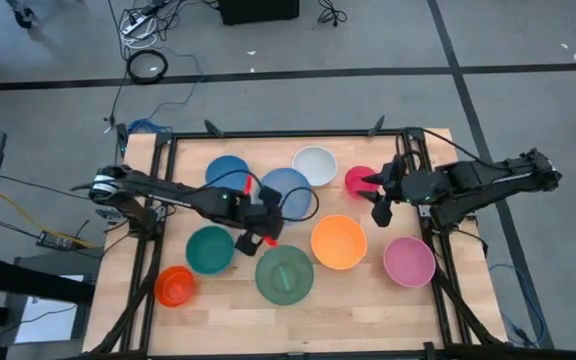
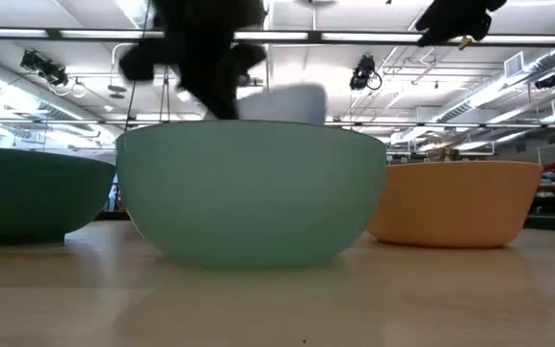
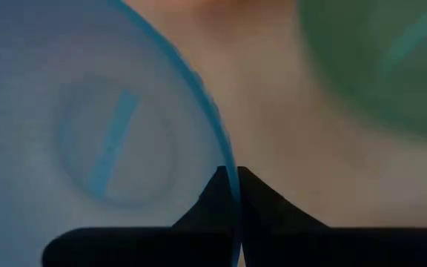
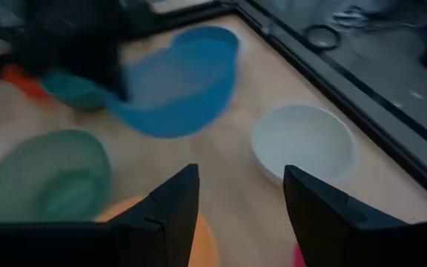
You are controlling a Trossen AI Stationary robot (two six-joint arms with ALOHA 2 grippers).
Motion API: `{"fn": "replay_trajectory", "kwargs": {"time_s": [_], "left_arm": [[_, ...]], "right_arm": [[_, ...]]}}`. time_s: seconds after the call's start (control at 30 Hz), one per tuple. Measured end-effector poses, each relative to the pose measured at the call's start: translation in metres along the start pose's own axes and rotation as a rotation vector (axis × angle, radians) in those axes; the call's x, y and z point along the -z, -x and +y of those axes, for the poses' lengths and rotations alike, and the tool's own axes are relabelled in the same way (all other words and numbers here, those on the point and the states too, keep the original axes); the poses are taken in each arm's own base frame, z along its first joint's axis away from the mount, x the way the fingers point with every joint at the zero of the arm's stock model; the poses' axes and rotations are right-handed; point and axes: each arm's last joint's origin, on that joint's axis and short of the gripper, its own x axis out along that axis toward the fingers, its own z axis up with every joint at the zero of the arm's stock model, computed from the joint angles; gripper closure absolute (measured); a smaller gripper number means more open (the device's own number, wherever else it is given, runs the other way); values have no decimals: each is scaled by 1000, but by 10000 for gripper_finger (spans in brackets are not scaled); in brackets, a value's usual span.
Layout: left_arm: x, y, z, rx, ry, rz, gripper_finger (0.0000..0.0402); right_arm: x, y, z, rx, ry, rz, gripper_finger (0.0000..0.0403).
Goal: Nest bowls inside each other
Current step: Stack the blue bowl on top of the light green bowl
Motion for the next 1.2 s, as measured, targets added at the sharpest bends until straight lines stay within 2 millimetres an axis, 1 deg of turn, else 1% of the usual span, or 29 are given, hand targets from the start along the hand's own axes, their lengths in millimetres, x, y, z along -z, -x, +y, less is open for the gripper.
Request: {"fn": "replay_trajectory", "kwargs": {"time_s": [0.1,0.2,0.33,0.43,0.53,0.6,0.7,0.83,0.9,1.0,1.07,1.2], "left_arm": [[-18,18,0,109,44,-125,395],[-33,34,-6,246,92,-241,395],[-42,45,-22,397,148,-283,395],[-44,48,-36,475,204,-242,395],[-44,40,-55,496,220,-187,395],[-48,35,-65,501,220,-183,395],[-55,27,-74,509,224,-197,395],[-56,8,-82,517,233,-127,395],[-57,1,-85,518,244,-107,395],[-57,-10,-89,523,261,-72,380],[-58,-14,-90,524,263,-64,366],[-59,-14,-90,522,279,-77,347]], "right_arm": [[5,0,-4,63,-22,29,218],[9,1,-7,102,-49,62,218],[12,1,-8,123,-58,82,218],[12,1,-8,122,-59,81,218],[12,1,-8,122,-59,80,218],[12,1,-8,122,-60,80,218],[12,1,-8,120,-63,76,218],[11,1,-8,119,-65,75,218],[11,1,-8,114,-65,78,218],[12,1,-7,107,-66,81,218],[12,1,-7,106,-66,82,218],[12,1,-7,105,-66,82,218]]}}
